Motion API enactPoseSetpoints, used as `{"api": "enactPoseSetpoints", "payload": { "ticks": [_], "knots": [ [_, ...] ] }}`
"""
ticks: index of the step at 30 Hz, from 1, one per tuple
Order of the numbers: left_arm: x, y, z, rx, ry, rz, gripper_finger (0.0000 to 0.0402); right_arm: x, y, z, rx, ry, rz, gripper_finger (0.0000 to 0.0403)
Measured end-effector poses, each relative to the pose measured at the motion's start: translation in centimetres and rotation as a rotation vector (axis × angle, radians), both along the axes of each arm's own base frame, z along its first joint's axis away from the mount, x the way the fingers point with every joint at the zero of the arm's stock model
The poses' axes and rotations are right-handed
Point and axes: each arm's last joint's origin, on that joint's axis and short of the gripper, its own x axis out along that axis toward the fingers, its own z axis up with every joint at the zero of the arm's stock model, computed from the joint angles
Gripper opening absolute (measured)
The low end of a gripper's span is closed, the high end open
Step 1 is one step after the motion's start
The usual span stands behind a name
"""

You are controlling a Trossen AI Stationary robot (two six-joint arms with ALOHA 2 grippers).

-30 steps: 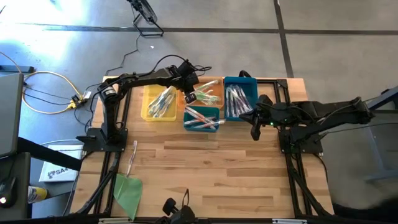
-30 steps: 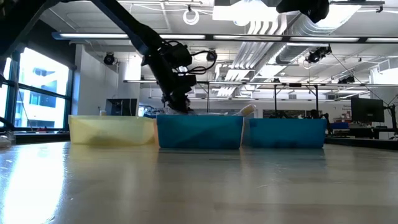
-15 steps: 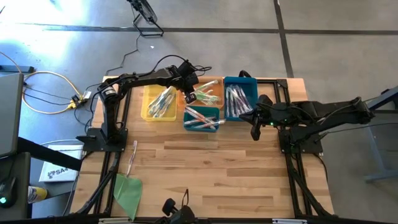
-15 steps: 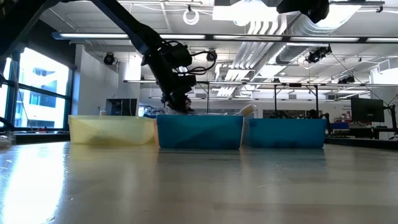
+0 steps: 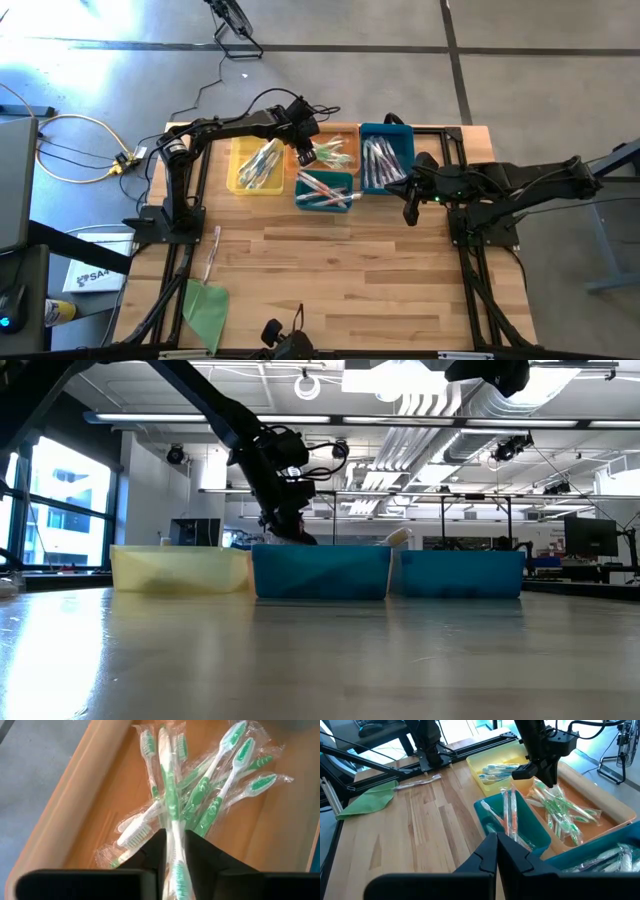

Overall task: Pick & Place Toothbrushes
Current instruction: Put the purple toothbrush into the blue bin

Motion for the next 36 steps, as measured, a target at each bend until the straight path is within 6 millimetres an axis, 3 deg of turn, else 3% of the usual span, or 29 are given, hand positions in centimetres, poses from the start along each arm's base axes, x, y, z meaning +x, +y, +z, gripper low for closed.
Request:
{"api": "enactPoseSetpoints", "payload": {
  "ticks": [6,16,21,26,36],
  "knots": [
    [0.1,0.1,0.1,0.036,0.0,-0.04,0.0094,0.0,0.0,0.0,0.0,0.0,0.0,0.0002],
    [0.3,0.2,0.3,0.042,-0.027,-0.034,0.0096,0.0,0.0,0.0,0.0,0.0,0.0,0.0002],
    [0.3,-0.2,0.5,-0.003,-0.057,-0.152,0.0096,0.0,0.0,0.0,0.02,-0.006,-0.011,0.0002],
    [0.6,-1.9,2.1,-0.009,-0.127,-0.317,0.0096,0.0,0.0,0.0,0.02,-0.005,-0.011,0.0002],
    [0.2,-7.0,7.3,0.236,-0.132,-0.37,0.0095,-0.1,0.0,-0.2,0.036,0.014,-0.022,0.0002]
  ]
}}
